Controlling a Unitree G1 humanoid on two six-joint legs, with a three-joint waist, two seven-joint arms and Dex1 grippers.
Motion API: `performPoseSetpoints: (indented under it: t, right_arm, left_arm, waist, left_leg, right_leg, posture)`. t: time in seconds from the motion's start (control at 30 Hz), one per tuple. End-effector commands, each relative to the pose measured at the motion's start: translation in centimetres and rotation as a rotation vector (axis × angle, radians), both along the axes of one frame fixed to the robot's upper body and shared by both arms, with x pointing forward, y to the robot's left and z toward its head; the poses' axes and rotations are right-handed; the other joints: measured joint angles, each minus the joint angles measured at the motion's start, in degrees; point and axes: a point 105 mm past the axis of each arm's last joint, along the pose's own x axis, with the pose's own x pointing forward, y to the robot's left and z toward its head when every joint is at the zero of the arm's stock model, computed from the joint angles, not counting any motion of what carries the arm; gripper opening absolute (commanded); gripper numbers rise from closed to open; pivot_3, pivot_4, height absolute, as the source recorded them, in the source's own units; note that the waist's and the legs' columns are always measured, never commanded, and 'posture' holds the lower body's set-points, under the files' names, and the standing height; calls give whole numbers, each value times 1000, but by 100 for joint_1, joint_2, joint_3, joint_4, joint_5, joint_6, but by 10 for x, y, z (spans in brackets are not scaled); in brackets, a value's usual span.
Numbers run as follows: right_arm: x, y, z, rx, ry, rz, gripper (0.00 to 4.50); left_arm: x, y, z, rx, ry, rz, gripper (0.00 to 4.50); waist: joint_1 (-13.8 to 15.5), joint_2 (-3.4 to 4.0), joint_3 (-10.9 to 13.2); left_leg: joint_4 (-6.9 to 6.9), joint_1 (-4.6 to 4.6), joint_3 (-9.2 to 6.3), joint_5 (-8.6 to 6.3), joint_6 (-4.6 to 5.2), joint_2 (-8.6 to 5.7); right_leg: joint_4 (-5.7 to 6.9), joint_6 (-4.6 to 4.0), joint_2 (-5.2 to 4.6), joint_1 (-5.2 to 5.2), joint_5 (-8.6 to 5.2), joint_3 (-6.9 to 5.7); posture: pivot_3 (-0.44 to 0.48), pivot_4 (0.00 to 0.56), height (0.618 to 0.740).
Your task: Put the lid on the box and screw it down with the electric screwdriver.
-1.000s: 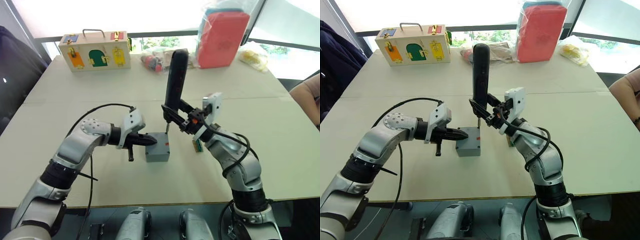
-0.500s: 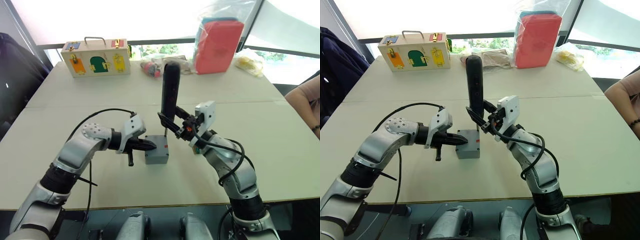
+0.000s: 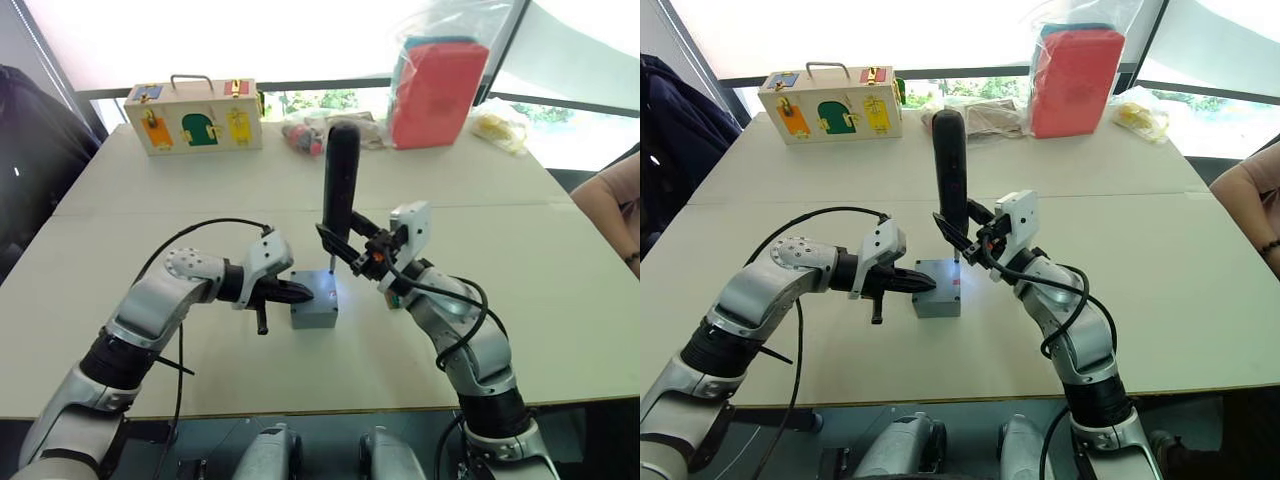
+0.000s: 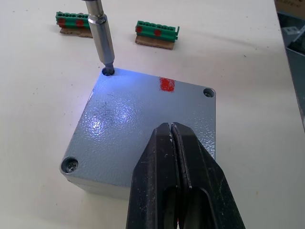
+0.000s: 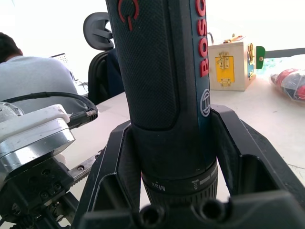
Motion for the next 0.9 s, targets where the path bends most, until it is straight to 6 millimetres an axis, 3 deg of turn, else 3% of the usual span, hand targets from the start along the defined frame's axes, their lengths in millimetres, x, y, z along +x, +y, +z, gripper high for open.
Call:
performPoseSetpoints:
  t: [0.03,0.13,0.3,0.43,0.5,0.6,0.77,0.9]
  right_arm:
    - [9,-13,12,-6,32,-46,1712]
    - [8,-21,58,35,-46,-40,1712]
    - [0,-31,111,58,-111,22,1712]
    - [6,-55,142,106,-60,-19,1712]
    - [12,-72,130,55,129,-25,1712]
    - [6,-99,93,-93,474,-16,1712]
    - [10,-156,45,-109,836,-178,1712]
    - [9,-181,4,-97,1072,-256,1712]
  left_arm:
    - [2,2,0,5,-11,7,0]
    - [3,1,1,-23,-2,14,0]
    - [3,-6,1,-70,20,11,0]
    - [8,-9,18,-174,3,40,0]
    - [16,-4,38,-266,-9,99,0]
    - [9,6,55,-308,-6,105,0]
    - [-27,18,51,-184,-10,17,0]
    - [-48,18,43,-123,13,-34,0]
  waist:
    - [16,1,1]
    - [48,5,8]
    - [40,13,24]
    - [25,24,43]
    - [31,24,44]
    - [49,5,50]
    - [-4,20,60]
    - [-31,28,68]
  left_leg:
    - [0,-1,-1,0,0,0]
    - [0,-11,-1,1,-1,-1]
    - [0,-26,0,-1,2,-14]
    - [-3,-27,1,-1,3,-10]
    - [-9,-28,-1,-1,2,-6]
    - [0,-32,-3,-2,4,-6]
    - [-4,-68,2,-7,13,-7]
    - [0,-97,5,-5,10,-7]
  right_leg:
    - [0,0,0,-1,0,-1]
    - [2,0,-3,-7,0,-1]
    - [0,0,-21,-18,1,-1]
    - [1,0,-19,-24,1,-1]
    - [0,0,-17,-25,1,-5]
    - [-2,-1,-26,-18,1,-11]
    - [-17,-3,-45,-46,2,-3]
    - [-20,-3,-47,-69,3,-5]
  posture:
    - [0,150,740]
    - [0,150,740]
    - [0,150,740]
    - [0,150,740]
    - [0,150,740]
    - [0,150,740]
    - [0,150,740]
    - [0,150,740]
